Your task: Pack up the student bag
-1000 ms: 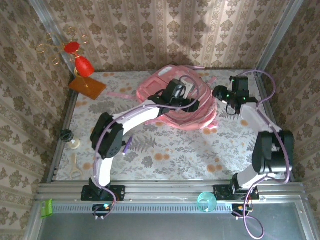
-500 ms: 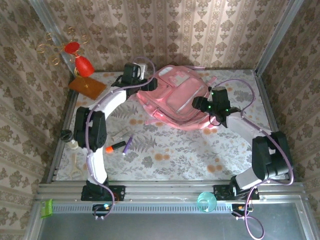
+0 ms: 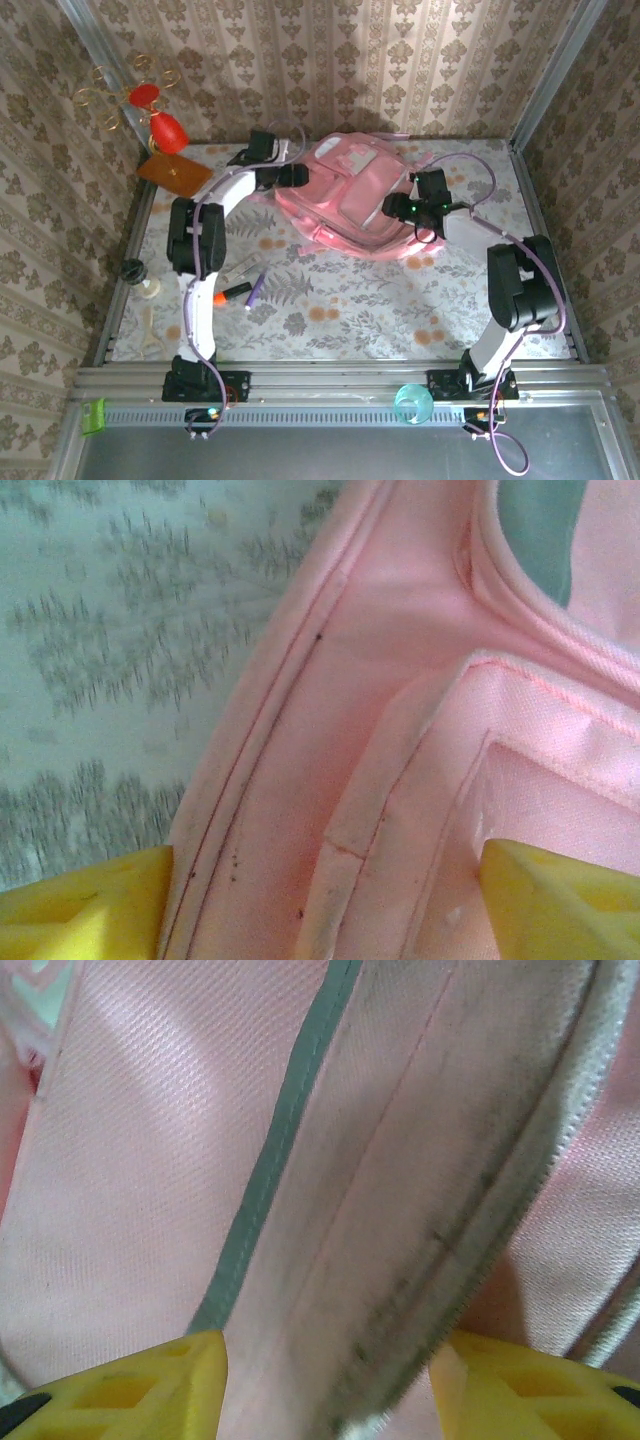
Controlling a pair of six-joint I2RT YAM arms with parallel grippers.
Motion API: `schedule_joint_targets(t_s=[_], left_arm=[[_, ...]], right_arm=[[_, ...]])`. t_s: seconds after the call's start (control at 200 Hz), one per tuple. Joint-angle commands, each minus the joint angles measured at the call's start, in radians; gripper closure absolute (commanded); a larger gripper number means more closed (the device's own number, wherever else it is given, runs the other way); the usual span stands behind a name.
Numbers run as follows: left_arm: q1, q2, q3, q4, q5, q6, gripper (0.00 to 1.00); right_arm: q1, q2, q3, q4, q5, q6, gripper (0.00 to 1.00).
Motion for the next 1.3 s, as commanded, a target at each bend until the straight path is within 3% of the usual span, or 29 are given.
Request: schedule_joint_targets(t_s=[0.0,0.195,0.42,0.635,0.775,0.85,0.96,1.065,1.295], left_arm=[[-0.026,-0.127,-0.173,0.034,0.106,-0.064,0.23],[-0.085,-0.308,-0.443,0.144,0.055,-0.096,0.24],[-0.091,-0.471,-0.594,0.166,-0.203,-0.034,0.13],[-0.056,-0.382,-0.551,0.174,0.042,-0.058,0.1],[-0.04,-0.335,-0.535,0.192,0.092,-0.086,0.11],[-0.035,-0.325,-0.553,0.229,0.132,-0.112,0.14],[-0.035,-0.325,-0.59,0.278,0.15,-0.147,0.21],[-0.035,-0.326,-0.621,0.308,0.159,-0.17,0.3],[-0.035,-0.327,-0.63,0.308,0.15,-0.169,0.53]], right_arm=[[-0.024,0.056,0.089,-0.094,0.028,-0.069,0.45],[-0.022,0.049,0.195,-0.208,0.111,-0.146,0.46],[0.136,-0.228,0.04,-0.233,0.207,-0.161,0.42],[0.307,-0.356,-0.142,-0.136,0.109,-0.021,0.43],[0.395,-0.389,-0.171,-0.16,0.299,-0.003,0.42],[0.395,-0.398,-0.185,-0.156,0.327,-0.006,0.42],[0.421,-0.366,-0.199,-0.083,0.211,0.063,0.42],[0.495,-0.296,-0.212,0.009,0.188,0.135,0.43],[0.554,-0.167,-0.217,0.157,0.258,0.307,0.52]])
